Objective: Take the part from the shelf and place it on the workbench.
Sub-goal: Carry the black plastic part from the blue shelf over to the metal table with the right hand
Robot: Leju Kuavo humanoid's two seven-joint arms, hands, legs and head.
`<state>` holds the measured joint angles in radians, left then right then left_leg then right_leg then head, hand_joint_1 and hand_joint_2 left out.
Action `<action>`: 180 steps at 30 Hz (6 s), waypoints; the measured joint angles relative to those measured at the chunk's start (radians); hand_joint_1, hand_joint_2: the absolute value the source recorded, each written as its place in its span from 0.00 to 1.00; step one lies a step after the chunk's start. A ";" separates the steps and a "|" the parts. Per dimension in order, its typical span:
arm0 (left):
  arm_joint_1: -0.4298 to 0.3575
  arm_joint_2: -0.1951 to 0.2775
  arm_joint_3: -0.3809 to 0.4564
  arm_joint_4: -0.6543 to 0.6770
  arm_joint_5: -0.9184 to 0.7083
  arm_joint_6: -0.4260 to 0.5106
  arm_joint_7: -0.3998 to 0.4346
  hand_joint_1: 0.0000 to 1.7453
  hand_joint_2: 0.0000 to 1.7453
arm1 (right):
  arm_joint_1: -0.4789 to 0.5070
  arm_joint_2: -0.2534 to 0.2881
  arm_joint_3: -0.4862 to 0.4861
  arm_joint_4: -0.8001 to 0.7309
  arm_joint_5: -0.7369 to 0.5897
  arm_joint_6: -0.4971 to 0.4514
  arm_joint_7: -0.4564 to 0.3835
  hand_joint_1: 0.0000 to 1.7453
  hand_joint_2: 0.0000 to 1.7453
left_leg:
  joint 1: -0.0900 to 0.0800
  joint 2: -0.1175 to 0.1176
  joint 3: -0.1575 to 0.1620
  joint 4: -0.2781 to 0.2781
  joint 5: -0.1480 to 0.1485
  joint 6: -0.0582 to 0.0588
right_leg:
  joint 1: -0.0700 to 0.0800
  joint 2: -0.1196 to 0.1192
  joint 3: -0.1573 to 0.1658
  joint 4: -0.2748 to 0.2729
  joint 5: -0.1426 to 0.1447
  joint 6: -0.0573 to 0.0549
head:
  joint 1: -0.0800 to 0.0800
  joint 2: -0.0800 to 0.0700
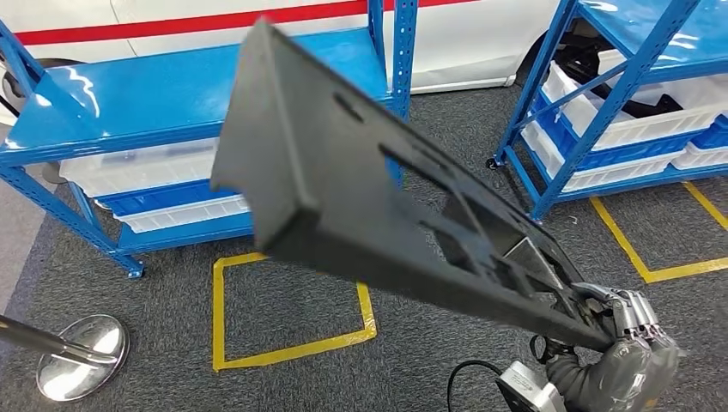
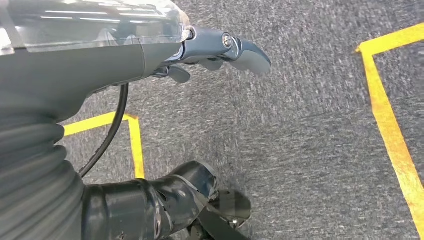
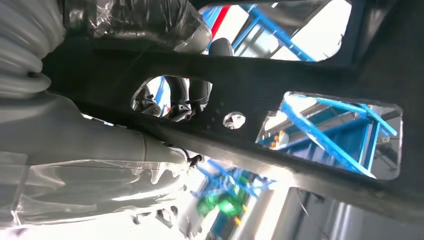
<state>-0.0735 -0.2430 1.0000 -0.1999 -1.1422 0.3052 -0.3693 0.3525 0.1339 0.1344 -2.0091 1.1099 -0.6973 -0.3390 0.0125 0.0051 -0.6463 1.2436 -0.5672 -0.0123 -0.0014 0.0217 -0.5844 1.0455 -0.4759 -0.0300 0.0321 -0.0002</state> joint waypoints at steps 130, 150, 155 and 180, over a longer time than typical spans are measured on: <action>-0.005 0.000 0.021 0.000 -0.017 0.001 0.001 0.00 1.00 | 0.076 0.136 -0.251 -0.003 -0.184 -0.002 -0.102 1.00 1.00 | -0.001 -0.027 0.122 -0.246 0.073 0.025 | -0.020 0.041 -0.012 0.008 -0.004 0.040 | 0.003 0.000; -0.005 -0.002 0.022 0.000 -0.017 0.002 0.001 0.00 1.00 | 0.077 0.136 -0.269 -0.009 -0.189 -0.002 -0.107 1.00 1.00 | -0.004 0.005 0.017 0.022 -0.082 -0.009 | -0.011 -0.009 0.005 -0.018 0.004 -0.003 | 0.003 0.000; -0.003 -0.001 0.023 0.000 -0.017 0.002 0.001 0.00 1.00 | 0.077 0.136 -0.269 -0.009 -0.194 -0.002 -0.107 1.00 1.00 | -0.001 -0.025 0.098 -0.169 0.047 0.001 | -0.010 0.031 0.007 -0.012 0.003 0.001 | 0.003 0.000; -0.004 -0.003 0.024 0.000 -0.020 0.008 0.006 0.00 1.00 | 0.094 0.136 -0.274 -0.012 -0.368 -0.003 -0.151 1.00 1.00 | -0.006 0.009 0.046 -0.022 -0.080 -0.002 | -0.003 -0.006 0.002 -0.012 -0.002 -0.011 | 0.003 0.000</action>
<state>-0.0778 -0.2464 1.0243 -0.1999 -1.1620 0.3136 -0.3636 0.4466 0.2696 -0.1392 -2.0211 0.7420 -0.7008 -0.4903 0.0065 0.0141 -0.6003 1.2217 -0.6474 -0.0146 -0.0047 0.0156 -0.5819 1.0333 -0.4780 -0.0410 0.0354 0.0000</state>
